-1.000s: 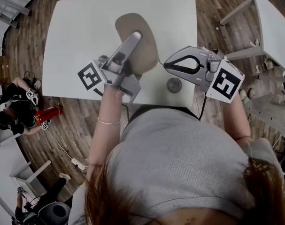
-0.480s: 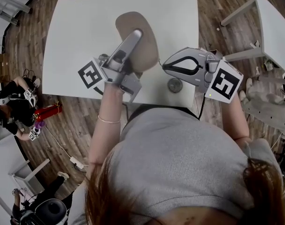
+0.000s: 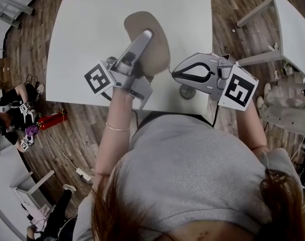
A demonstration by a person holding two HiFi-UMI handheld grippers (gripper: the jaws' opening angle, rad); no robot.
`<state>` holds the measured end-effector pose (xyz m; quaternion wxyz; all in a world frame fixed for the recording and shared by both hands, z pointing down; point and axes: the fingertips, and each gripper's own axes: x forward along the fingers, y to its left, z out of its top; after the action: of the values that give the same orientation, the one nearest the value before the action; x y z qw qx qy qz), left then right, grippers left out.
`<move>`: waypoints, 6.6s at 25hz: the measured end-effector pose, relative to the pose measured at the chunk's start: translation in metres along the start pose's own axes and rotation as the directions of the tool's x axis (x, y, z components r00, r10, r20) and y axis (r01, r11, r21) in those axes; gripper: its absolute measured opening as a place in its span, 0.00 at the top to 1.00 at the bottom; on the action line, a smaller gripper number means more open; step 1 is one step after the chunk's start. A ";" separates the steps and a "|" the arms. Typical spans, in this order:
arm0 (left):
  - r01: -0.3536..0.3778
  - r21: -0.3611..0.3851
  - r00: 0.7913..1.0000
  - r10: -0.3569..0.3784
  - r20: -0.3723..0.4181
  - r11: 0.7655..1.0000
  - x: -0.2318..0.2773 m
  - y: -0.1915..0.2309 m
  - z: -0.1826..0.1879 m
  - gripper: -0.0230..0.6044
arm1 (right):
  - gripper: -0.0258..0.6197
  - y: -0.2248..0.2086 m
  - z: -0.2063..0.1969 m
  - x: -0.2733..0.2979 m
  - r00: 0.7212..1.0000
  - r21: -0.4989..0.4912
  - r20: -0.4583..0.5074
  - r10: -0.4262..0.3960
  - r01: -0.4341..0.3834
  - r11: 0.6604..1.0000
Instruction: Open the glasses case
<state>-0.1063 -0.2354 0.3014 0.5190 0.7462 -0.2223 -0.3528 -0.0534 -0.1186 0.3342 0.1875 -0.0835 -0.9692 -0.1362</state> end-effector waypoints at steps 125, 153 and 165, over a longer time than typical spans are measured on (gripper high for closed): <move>-0.550 0.605 0.687 0.724 -0.064 0.576 -0.069 0.150 -0.038 0.46 | 0.45 0.000 -0.132 0.077 0.960 0.880 -0.264 -0.089 0.278 0.386; -0.404 0.843 0.773 0.625 0.107 0.356 -0.070 0.052 -0.035 0.96 | 0.95 -0.054 -0.036 0.030 0.779 0.562 -0.181 -0.600 0.582 0.587; -0.379 0.872 0.822 0.546 0.164 0.309 -0.080 0.014 -0.063 0.96 | 0.95 -0.030 0.007 0.012 0.716 0.531 -0.048 -0.696 0.609 0.590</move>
<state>-0.1107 -0.1455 0.3515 0.1545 0.8316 -0.5320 0.0399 -0.0732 -0.1433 0.3258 0.0586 0.3204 -0.9426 0.0739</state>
